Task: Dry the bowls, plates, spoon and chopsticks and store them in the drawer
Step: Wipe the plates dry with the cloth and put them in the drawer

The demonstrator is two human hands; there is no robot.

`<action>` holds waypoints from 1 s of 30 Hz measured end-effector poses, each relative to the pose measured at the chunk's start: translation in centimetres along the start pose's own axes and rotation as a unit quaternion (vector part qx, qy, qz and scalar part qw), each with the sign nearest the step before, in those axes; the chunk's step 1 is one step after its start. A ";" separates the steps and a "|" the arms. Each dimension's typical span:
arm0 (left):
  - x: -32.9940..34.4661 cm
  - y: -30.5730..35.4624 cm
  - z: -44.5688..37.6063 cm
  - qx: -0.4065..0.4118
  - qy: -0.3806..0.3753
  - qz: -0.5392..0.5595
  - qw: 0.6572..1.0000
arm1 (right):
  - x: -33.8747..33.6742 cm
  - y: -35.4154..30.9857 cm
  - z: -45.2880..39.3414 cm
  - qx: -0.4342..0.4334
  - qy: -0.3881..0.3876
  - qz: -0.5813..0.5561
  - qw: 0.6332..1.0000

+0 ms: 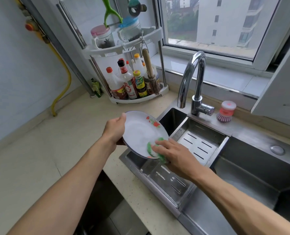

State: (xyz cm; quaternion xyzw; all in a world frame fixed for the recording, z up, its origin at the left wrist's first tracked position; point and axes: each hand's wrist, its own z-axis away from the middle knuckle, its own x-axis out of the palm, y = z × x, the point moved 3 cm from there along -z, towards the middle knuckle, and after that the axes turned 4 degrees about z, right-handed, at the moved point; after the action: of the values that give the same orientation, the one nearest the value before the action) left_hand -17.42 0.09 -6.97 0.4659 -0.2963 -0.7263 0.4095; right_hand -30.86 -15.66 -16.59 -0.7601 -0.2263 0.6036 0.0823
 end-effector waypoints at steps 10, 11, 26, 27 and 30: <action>3.9 -2.3 3.1 0.046 0.100 0.205 0.973 | -1.0 -4.5 -2.1 0.048 0.158 -0.010 0.986; 3.7 -2.2 3.0 0.053 0.105 0.193 0.974 | -0.6 -4.3 -2.0 0.051 0.117 -0.050 0.991; 2.1 -1.3 2.6 0.080 0.077 0.107 0.988 | -0.2 -0.1 -1.3 0.057 -0.152 -0.129 0.978; 2.0 -1.3 2.5 0.084 0.084 0.110 0.987 | -0.3 0.1 -1.3 0.072 -0.154 -0.112 0.979; 2.1 -1.1 2.6 0.082 0.116 0.142 0.980 | -0.5 -2.2 -2.2 0.058 -0.113 -0.153 0.980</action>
State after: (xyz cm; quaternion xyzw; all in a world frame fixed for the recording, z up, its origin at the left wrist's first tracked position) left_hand -20.68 -1.06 -7.76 0.5320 -0.3691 -0.5747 0.5005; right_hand -29.43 -13.57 -14.70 -0.6375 -0.3125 0.6777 0.1915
